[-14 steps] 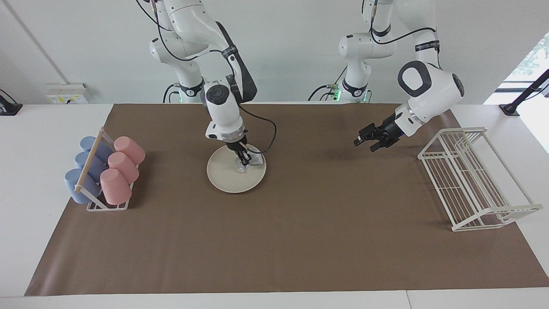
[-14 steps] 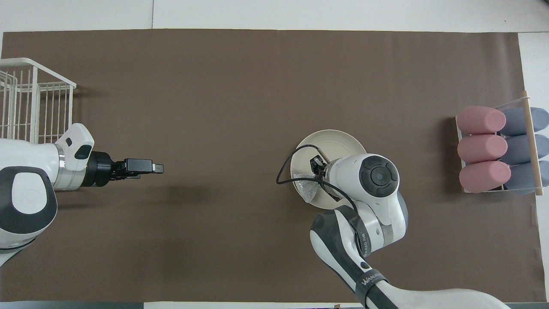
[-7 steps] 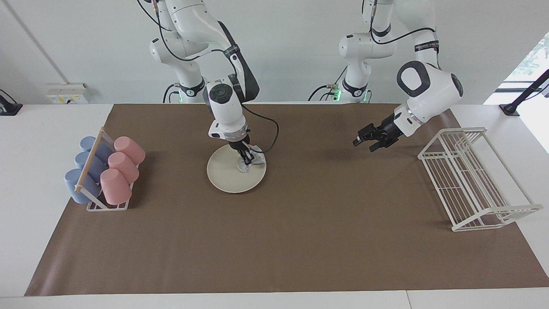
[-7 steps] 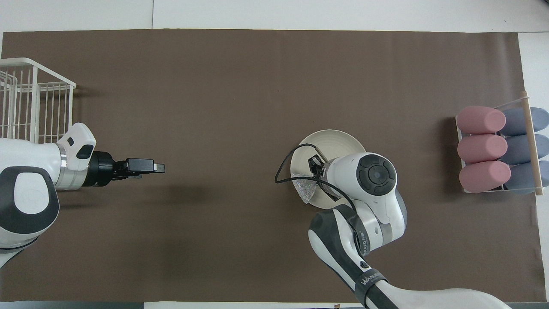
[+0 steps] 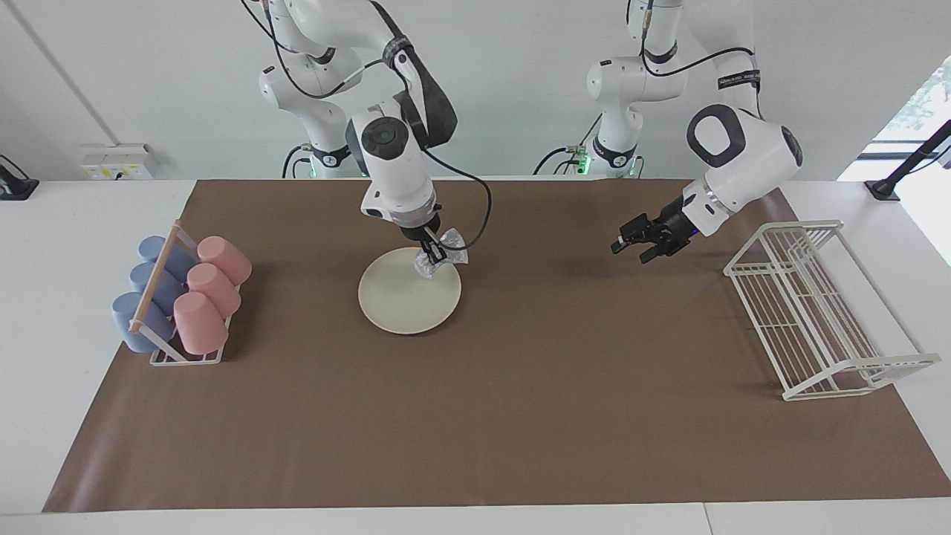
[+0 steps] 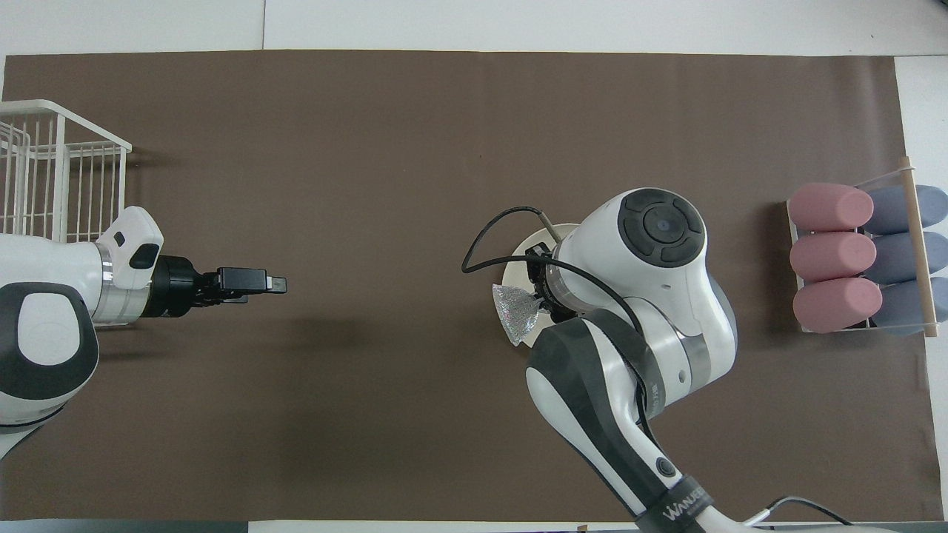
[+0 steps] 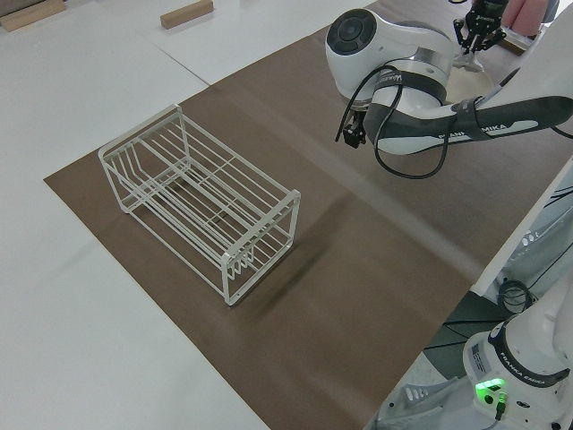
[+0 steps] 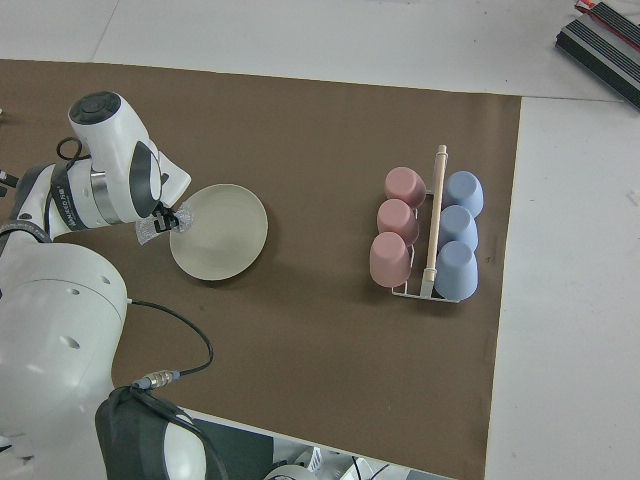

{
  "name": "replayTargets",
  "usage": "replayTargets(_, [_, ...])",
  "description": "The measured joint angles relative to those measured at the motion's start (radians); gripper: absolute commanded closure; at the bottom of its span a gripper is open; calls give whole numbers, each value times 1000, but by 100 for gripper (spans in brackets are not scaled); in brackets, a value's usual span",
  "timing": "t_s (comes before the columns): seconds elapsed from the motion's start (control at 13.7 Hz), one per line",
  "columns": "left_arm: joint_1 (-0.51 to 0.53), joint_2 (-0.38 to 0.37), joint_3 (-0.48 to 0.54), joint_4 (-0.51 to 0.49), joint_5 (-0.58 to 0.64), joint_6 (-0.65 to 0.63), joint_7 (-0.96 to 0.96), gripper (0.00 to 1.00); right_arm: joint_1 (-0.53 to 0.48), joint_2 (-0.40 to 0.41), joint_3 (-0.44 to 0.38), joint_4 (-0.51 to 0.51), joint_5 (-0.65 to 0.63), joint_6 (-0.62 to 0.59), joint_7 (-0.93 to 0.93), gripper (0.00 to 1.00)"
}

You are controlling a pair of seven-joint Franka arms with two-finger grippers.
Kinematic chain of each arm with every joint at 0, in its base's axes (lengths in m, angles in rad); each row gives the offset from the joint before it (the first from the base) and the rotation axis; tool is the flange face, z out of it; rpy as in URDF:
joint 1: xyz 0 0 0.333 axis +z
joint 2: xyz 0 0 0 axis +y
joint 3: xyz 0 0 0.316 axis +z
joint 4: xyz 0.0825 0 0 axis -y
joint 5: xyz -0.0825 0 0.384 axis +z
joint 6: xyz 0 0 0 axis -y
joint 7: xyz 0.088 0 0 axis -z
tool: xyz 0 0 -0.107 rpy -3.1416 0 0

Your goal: Wipe plate with sponge

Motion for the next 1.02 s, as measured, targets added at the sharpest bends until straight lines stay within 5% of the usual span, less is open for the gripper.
replayTargets(0.51, [-2,23,-4,95,-374,-244,6,0,12,-60,16,235,0,-301,160,100])
replayTargets(1.02, [-74,16,-9,96,-527,-366,42,0,57,-65,22,238,0,-295,255,100])
